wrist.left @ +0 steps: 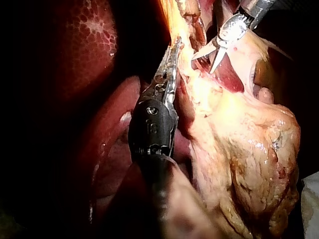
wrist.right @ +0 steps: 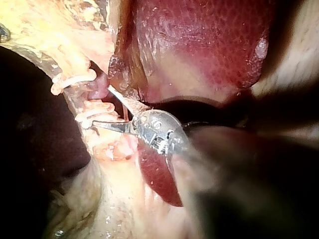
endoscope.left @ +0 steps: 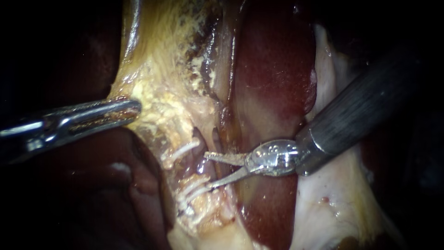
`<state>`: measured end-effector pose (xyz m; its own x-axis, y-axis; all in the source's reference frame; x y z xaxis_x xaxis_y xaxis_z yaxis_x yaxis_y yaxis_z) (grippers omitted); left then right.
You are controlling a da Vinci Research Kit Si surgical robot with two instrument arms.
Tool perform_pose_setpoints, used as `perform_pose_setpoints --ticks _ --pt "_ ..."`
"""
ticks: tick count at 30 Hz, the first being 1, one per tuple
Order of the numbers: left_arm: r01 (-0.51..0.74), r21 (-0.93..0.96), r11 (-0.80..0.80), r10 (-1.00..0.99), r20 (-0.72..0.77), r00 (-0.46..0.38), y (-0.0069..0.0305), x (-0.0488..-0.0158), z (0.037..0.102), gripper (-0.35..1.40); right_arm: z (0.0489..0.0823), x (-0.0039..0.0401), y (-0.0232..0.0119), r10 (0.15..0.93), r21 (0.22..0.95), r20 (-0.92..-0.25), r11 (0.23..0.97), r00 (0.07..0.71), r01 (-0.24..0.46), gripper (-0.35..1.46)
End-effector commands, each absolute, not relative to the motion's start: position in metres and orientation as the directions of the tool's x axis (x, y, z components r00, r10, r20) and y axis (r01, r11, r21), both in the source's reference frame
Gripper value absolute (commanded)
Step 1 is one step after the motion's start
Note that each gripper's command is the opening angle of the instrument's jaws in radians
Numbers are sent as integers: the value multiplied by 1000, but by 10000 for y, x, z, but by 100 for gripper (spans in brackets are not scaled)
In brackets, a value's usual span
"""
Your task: Go back from the cut left tube
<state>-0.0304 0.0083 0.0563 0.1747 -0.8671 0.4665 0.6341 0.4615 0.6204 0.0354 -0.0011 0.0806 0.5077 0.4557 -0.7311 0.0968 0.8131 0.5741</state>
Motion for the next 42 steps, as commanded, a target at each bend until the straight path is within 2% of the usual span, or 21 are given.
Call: perform_pose_setpoints --ticks 1,4,7,9,13,18,26,32,42 --pt "634 621 462 -867 467 175 83 -304 563 -35 806 354 -12 456 574 -731 813 508 97 69" --pt "634 620 462 -867 467 175 83 -304 564 -35 805 354 -12 456 574 -731 813 508 97 76" --pt "634 620 462 -867 467 175 83 -303 565 -35 802 354 -14 455 574 -732 813 508 100 94" --pt "634 620 462 -867 467 175 83 -303 566 -35 798 353 -15 458 578 -728 810 510 96 99" --pt "633 620 463 -866 467 175 84 -302 567 -35 784 347 -13 428 548 -760 827 489 127 118" --pt "633 620 463 -866 468 176 85 -301 569 -35 765 330 -5 385 505 -797 847 466 165 128" --pt "633 620 463 -866 468 176 85 -301 570 -35 746 298 15 307 424 -853 880 423 216 128" --pt "633 620 463 -866 468 176 85 -301 571 -35 724 281 43 237 323 -895 929 379 182 136" --pt "636 618 463 -866 469 175 85 -302 572 -35 690 267 69 189 256 -921 953 341 163 136"
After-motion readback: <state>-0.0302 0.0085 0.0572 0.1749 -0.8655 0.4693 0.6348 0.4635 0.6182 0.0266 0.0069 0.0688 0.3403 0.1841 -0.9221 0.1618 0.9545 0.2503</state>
